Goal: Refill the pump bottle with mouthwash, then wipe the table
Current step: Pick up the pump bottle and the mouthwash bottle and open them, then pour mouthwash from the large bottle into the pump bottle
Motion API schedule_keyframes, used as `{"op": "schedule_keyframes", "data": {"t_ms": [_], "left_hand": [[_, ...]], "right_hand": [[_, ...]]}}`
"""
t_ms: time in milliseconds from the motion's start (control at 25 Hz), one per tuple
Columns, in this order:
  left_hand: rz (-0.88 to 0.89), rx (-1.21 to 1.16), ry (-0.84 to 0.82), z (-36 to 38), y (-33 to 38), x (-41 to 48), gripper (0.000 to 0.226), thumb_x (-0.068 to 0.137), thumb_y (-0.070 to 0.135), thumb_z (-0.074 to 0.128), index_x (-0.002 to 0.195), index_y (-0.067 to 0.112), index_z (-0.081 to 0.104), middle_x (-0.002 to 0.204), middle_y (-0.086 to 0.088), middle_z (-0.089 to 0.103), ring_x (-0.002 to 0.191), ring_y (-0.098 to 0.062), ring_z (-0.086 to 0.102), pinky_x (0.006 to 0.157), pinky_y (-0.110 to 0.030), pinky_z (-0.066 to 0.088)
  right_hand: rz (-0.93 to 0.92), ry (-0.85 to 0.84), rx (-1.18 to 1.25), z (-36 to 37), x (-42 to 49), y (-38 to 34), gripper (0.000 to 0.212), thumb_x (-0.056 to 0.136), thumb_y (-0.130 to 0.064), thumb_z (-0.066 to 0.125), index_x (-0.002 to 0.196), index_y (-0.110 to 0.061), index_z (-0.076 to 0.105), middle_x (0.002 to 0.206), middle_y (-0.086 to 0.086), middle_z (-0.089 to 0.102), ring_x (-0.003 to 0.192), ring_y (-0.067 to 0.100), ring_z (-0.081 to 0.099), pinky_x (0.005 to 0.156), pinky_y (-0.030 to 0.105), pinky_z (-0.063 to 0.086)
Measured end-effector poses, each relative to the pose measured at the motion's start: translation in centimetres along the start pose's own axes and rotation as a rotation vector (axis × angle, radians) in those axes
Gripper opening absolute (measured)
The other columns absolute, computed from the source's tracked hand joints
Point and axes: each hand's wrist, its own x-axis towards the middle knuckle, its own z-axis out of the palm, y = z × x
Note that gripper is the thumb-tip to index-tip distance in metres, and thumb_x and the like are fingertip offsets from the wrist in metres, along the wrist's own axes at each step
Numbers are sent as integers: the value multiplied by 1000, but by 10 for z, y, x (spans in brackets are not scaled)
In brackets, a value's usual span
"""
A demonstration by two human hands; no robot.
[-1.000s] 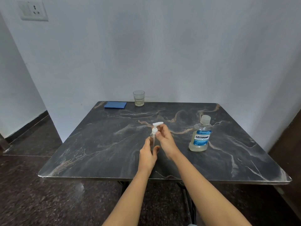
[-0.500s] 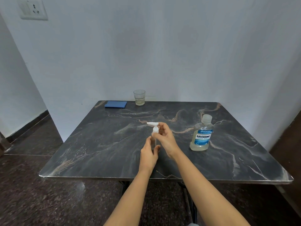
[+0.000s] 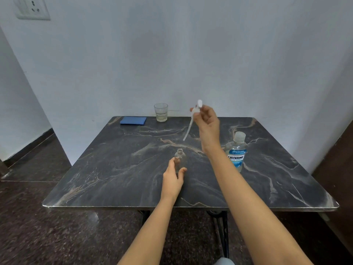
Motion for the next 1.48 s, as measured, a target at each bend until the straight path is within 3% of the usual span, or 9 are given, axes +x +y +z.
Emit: {"op": "schedule_keyframes", "data": {"t_ms": [80,160,280,480,680,960,1080,1320,1480], "left_hand": [[-3,8,-6,0,0,0,44,95,26,56,136,19,41,137,4,53,127,-11,47,105,-24,36],[1,24,0,1,-1,1,46,95,27,56,137,19,40,138,4,52,128,-13,46,105,-27,37],[3,43,2,2,-3,2,50,94,28,57,140,19,38,141,3,50,128,-13,47,106,-29,38],[4,18,0,3,-4,3,56,94,28,57,144,21,32,145,2,45,130,-12,44,107,-29,37],[1,15,-2,5,-6,4,60,95,31,56,147,22,28,147,2,42,134,-14,41,111,-36,36],[18,20,23,4,-7,2,65,93,35,57,148,21,25,147,-1,43,134,-17,41,106,-27,34],[11,12,26,3,-5,0,70,92,40,57,150,20,23,150,-2,40,137,-19,38,110,-31,32],[61,26,22,4,5,-8,73,91,40,58,150,17,21,153,-3,35,139,-20,34,107,-25,27],[148,25,296,17,32,-33,62,89,39,62,138,12,37,139,-5,38,127,-16,38,99,-32,36]], "right_hand": [[6,121,-75,-4,10,-5,13,89,-12,63,99,-20,61,106,9,69,99,17,65,83,21,53],[100,170,-385,-14,14,8,10,87,-19,65,96,-16,65,99,8,69,89,18,64,75,23,51],[319,71,-787,-34,-5,50,14,84,-24,66,88,-11,65,91,5,67,76,15,58,58,20,39],[519,48,-903,-53,-36,89,17,81,-24,68,71,-12,59,79,5,64,76,18,57,71,28,41],[586,66,-978,-65,-44,109,15,80,-25,68,80,-10,66,90,9,69,82,20,63,70,30,47],[512,37,-1008,-66,-53,105,24,82,-30,69,94,-11,60,95,6,64,86,19,59,72,30,45],[454,33,-1007,-68,-60,96,28,84,-29,68,102,-9,60,99,7,64,91,20,60,76,30,47],[3,61,-1015,-80,-74,20,15,89,-20,59,101,-13,61,99,3,61,87,13,58,78,27,50],[-228,214,-1360,-96,-39,-32,28,92,-35,51,109,-15,58,110,5,57,102,24,52,77,37,49]]}}
